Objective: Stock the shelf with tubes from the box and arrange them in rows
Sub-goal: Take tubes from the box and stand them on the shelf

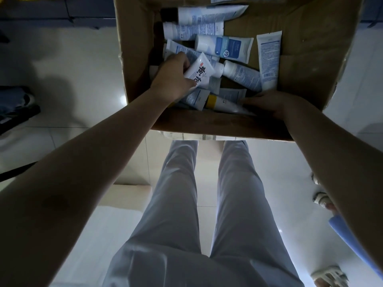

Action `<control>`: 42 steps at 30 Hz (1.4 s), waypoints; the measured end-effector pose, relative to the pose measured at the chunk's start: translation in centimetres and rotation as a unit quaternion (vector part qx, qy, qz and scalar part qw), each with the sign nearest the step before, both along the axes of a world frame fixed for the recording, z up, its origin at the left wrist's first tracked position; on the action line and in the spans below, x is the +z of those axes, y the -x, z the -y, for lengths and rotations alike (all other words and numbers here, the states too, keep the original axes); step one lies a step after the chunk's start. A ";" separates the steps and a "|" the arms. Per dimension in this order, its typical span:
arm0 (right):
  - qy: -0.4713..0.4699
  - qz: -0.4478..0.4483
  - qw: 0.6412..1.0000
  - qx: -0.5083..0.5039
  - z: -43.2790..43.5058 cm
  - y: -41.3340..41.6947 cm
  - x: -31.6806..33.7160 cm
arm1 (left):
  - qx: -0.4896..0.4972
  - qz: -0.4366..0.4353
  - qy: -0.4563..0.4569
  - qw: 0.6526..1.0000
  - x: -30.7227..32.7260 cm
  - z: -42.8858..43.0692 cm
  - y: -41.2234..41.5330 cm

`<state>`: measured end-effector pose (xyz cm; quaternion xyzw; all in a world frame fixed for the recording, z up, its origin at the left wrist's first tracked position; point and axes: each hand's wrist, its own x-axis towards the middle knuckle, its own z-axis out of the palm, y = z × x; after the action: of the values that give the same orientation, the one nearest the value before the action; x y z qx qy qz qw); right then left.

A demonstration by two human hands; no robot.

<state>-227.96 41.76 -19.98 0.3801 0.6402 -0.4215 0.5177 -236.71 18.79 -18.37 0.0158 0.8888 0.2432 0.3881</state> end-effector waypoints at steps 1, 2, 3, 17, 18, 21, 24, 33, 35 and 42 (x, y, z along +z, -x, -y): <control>0.001 0.003 1.000 -0.020 0.0 0.0 -0.1 | 0.019 0.001 -0.003 1.000 0.1 0.1 -0.1; 0.002 0.005 0.999 -0.036 -0.1 0.0 -0.1 | 0.032 0.003 -0.003 0.999 0.3 0.2 -0.2; 0.006 0.006 0.999 -0.050 -0.1 0.1 0.0 | 0.042 0.004 -0.004 0.999 0.4 0.3 -0.3; -0.030 -0.100 0.962 -0.251 1.0 0.6 0.2 | 0.060 0.039 -0.061 0.996 0.1 1.0 0.3; -0.038 -0.096 0.960 -0.259 1.1 0.5 0.2 | 0.060 0.037 -0.063 0.996 0.0 1.0 0.3; -0.073 -0.093 0.966 -0.231 1.5 0.3 -0.3 | 0.058 0.035 -0.066 0.996 -0.3 1.1 0.3; -0.084 -0.092 0.973 -0.193 1.7 0.5 0.0 | 0.050 0.046 -0.100 0.993 -0.5 1.1 0.6; -0.191 -0.188 0.958 -0.102 1.6 -0.1 1.3 | 0.049 0.048 -0.114 0.991 -0.9 1.3 0.6; -0.214 -0.237 0.947 -0.038 1.9 0.3 1.4 | 0.057 0.050 -0.122 0.990 -0.8 1.2 0.8; -0.217 -0.331 0.909 0.128 2.1 3.4 2.6 | 0.140 0.062 -0.160 0.975 0.0 1.1 0.9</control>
<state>-231.35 39.68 -17.37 0.2369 0.8937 -0.3037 0.2302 -237.62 17.65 -18.34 -0.0617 0.8062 0.4345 0.3967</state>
